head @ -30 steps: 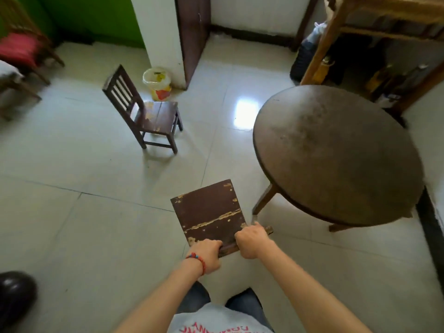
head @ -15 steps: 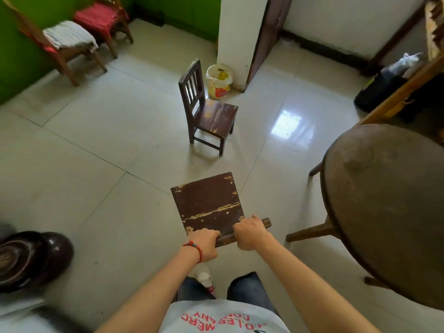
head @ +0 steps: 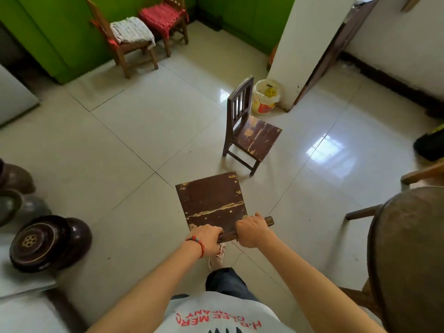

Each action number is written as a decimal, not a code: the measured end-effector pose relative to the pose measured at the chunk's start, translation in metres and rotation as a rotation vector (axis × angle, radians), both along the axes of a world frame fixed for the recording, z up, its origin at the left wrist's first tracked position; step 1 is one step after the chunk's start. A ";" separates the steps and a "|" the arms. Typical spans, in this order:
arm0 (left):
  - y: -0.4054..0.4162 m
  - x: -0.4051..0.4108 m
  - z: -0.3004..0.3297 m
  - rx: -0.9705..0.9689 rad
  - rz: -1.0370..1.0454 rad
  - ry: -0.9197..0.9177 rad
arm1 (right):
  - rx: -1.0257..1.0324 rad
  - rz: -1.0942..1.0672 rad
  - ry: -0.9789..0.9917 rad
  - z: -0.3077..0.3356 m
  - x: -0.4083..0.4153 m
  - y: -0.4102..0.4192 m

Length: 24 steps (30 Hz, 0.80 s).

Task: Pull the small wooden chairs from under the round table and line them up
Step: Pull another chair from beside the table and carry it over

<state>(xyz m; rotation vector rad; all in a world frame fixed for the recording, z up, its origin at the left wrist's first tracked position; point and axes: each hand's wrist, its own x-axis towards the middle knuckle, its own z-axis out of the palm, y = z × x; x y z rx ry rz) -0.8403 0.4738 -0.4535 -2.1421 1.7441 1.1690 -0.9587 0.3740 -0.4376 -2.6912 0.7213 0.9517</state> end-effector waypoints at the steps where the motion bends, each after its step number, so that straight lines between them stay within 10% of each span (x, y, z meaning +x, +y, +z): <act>1: -0.011 0.008 0.000 0.010 -0.003 -0.006 | 0.002 0.002 -0.010 -0.001 0.007 -0.011; 24: -0.286 0.144 -0.004 0.102 -0.471 0.018 | 0.078 -0.499 0.009 0.005 0.107 -0.214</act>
